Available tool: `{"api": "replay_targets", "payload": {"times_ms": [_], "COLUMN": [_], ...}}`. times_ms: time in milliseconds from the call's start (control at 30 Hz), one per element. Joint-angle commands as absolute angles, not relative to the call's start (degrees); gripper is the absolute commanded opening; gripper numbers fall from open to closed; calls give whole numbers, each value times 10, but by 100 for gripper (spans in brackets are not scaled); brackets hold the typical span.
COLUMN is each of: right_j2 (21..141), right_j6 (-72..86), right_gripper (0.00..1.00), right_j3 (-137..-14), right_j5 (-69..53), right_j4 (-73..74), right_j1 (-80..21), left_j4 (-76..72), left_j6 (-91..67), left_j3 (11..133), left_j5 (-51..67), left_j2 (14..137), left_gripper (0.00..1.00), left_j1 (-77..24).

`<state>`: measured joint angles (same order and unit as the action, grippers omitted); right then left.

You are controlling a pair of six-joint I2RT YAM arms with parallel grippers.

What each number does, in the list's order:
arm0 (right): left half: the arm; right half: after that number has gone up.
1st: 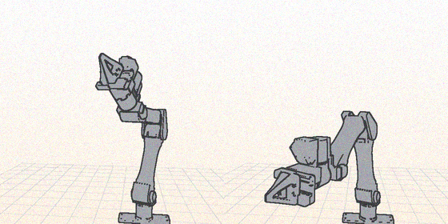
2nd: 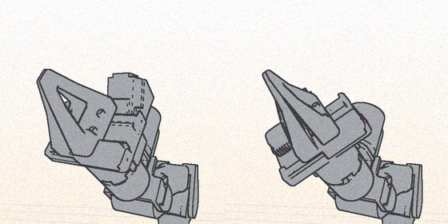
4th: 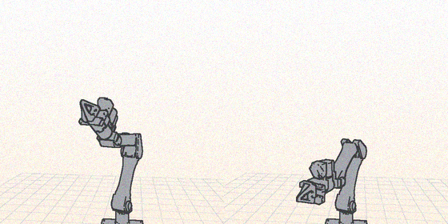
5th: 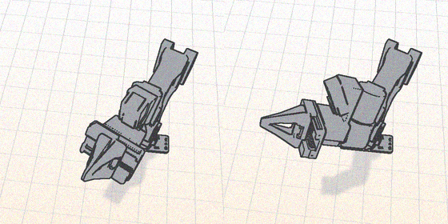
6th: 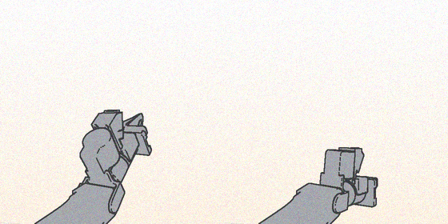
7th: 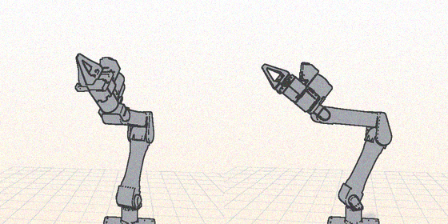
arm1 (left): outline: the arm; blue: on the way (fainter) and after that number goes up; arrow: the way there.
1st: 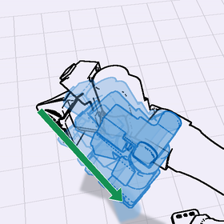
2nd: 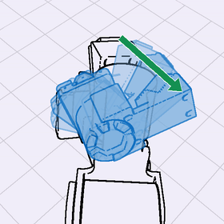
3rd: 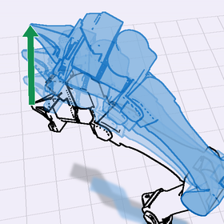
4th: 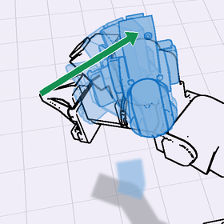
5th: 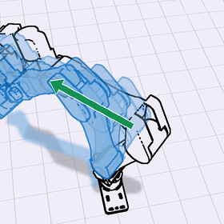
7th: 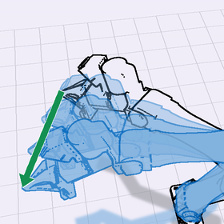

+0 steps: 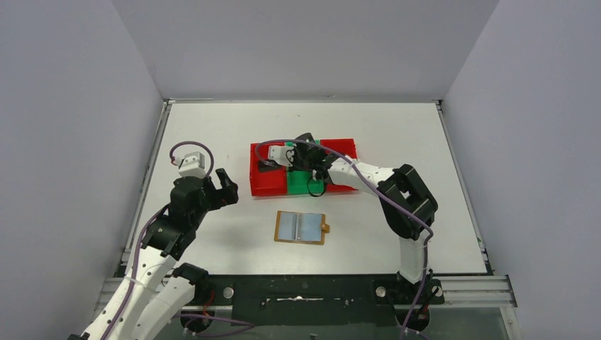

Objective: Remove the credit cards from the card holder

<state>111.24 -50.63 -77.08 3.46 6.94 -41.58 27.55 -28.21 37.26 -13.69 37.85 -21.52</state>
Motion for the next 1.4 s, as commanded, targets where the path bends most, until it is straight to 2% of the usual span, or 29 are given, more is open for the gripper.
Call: {"api": "replay_targets", "payload": {"times_ms": [0, 300, 400, 500, 700, 867, 1067, 1167, 1200, 1267, 1367], "right_j2": [1127, 1153, 1155, 1147, 1114, 1083, 1004, 970, 971, 985, 1018], "right_j6": [-531, -540, -539, -536, -517, -477, -334, -204, -143, -28, 96], "right_gripper": [3, 9, 16, 31, 44, 47, 52, 52, 49, 30, 17], "right_j3": [-799, -791, -795, -796, -783, -773, -730, -713, -721, -762, -817], "right_j5": [27, 53, 47, 33, 7, 13, 23, 31, 36, 48, 8], "right_j4": [57, 14, 28, 53, 75, 53, -9, -26, -13, 53, 160], "right_j1": [-408, -403, -402, -402, -400, -398, -398, -398, -398, -397, -394], "left_j4": [245, 247, 248, 248, 248, 247, 245, 244, 244, 244, 245], "left_j6": [-274, -274, -274, -275, -275, -275, -275, -274, -274, -273, -273], "left_j3": [379, 379, 379, 379, 379, 379, 366, 366, 366, 366, 366], "left_j5": [-135, -137, -137, -138, -134, -133, -127, -122, -121, -120, -123], "left_j2": [378, 380, 379, 379, 380, 381, 385, 389, 391, 392, 393], "left_gripper": [92, 92, 91, 91, 91, 91, 91, 91, 91, 91, 91], "left_j1": [-210, -205, -205, -205, -204, -204, -203, -202, -202, -202, -201]}}
